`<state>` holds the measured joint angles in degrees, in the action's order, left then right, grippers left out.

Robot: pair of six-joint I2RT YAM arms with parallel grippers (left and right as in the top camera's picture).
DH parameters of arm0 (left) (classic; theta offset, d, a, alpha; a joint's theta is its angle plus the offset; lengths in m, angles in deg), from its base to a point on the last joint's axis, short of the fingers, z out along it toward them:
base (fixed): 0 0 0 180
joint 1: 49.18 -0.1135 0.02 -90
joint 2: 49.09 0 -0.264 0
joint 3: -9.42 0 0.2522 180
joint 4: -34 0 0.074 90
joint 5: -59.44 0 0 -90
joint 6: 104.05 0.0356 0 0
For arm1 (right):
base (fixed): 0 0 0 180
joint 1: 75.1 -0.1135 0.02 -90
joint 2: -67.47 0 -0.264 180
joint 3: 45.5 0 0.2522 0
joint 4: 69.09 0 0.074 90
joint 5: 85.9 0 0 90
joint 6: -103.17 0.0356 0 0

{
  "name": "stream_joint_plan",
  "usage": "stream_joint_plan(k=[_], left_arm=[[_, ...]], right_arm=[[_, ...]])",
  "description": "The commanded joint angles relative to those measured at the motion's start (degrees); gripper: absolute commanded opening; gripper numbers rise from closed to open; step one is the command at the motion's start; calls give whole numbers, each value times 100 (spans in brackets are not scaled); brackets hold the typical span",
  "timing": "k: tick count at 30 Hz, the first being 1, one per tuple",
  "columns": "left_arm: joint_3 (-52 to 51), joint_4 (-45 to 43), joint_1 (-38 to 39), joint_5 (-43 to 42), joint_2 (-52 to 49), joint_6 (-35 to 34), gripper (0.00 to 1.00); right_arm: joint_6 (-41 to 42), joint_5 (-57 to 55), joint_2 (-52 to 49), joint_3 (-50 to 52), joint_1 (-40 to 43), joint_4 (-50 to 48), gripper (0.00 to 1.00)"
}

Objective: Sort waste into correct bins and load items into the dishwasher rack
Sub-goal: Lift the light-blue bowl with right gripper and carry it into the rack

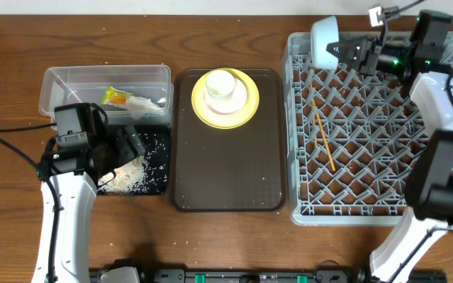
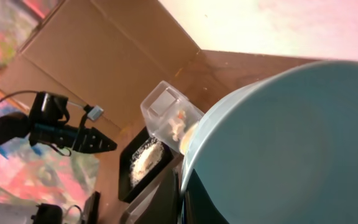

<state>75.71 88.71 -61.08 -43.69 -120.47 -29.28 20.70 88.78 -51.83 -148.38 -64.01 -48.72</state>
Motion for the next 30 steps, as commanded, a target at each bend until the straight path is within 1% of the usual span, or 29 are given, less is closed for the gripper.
stream_joint_plan(k=[1,8,12,13,14,16,19,21,22,27,29,30], left_arm=[[107,15,-20,35,-11,9,95],[105,15,-20,35,-11,7,95],[107,13,-20,35,-11,9,95],[107,13,-20,35,-11,7,95],[107,13,-20,35,-11,9,95],[107,13,-20,35,-11,9,95],[107,-2,-20,35,-11,7,95],[107,-13,-20,35,-11,7,95],[107,-17,-20,35,-11,7,95],[105,-28,-20,35,-11,7,95],[107,-31,-20,35,-11,7,95],[107,-31,-20,35,-11,7,95]], right_arm=[[337,450,-459,-7,92,-190,1],[337,398,-946,-7,262,-188,1],[387,382,-970,-7,424,-201,5],[509,385,-970,-7,481,-245,9],[669,385,-970,-7,527,-291,18],[929,387,-970,-7,638,-304,27],[1176,382,-970,-7,807,-304,32],[1294,369,-970,-7,927,-302,39],[1364,334,-970,-7,981,-302,41],[1974,-138,-953,-7,1300,-345,42],[2142,-306,-925,-7,1403,-352,41],[2144,-404,-883,-7,1451,-343,38]])
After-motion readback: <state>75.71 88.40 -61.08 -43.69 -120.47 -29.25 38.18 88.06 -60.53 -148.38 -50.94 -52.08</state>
